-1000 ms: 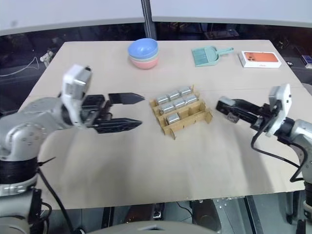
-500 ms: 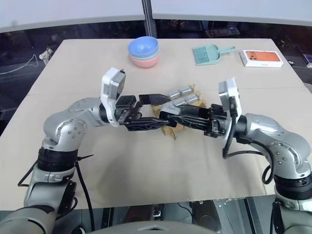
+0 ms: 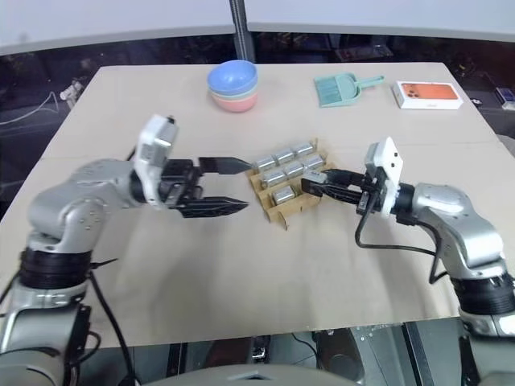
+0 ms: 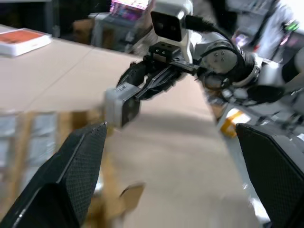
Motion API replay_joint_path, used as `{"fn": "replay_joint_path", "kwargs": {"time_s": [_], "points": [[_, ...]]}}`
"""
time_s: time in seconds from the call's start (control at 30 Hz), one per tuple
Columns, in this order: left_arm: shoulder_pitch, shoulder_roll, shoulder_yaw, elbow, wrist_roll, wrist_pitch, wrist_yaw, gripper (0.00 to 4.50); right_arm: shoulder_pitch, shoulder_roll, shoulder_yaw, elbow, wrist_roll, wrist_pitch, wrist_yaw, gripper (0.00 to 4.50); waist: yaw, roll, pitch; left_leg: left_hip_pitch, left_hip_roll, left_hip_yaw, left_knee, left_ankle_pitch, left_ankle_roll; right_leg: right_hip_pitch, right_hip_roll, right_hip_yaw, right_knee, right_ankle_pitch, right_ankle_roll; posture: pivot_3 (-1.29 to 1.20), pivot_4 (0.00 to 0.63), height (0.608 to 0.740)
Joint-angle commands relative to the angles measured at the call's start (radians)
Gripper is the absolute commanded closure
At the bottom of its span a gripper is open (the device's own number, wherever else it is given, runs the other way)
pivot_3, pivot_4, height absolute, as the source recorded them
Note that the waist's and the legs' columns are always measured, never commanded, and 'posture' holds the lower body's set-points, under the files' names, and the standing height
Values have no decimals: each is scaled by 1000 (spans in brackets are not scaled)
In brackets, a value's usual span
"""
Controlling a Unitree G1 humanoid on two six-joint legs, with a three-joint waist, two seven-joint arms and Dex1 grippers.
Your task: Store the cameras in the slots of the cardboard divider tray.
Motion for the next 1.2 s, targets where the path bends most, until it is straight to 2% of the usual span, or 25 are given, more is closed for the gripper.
{"fn": "replay_joint_path", "kwargs": {"time_s": [0.03,0.17,0.33,0.57,0.83,1.2], "points": [[26,83,70,-60,-23,12,-42,0,-105,21,58,152,-107,-194,140,3895,0,0,0,0,0,0,0,0,0,0,0,0,0,0,0,0,150,740],[53,166,132,-92,-34,27,-50,0,-228,79,120,378,-188,-377,282,3895,5,-1,1,0,1,-1,0,0,0,0,0,0,0,0,0,0,150,740],[92,247,209,-134,-54,60,-41,0,-345,140,144,607,-253,-542,389,3895,5,0,2,-1,2,-1,0,0,-1,0,-1,0,-1,0,0,0,150,740],[167,331,317,-193,-113,133,-30,0,-426,162,146,810,-286,-660,516,3895,3,0,2,0,2,-1,0,3,-5,1,-1,-1,0,0,-1,0,150,740],[221,375,411,-215,-159,193,-3,0,-538,169,119,952,-278,-671,586,3895,2,0,2,1,2,-1,0,3,-6,1,-1,-1,1,0,-2,0,150,740],[275,375,449,-223,-178,188,-2,0,-531,116,203,938,-240,-657,587,3895,1,2,3,0,2,-2,-1,4,-7,0,-1,-2,0,0,-2,0,150,740]]}}
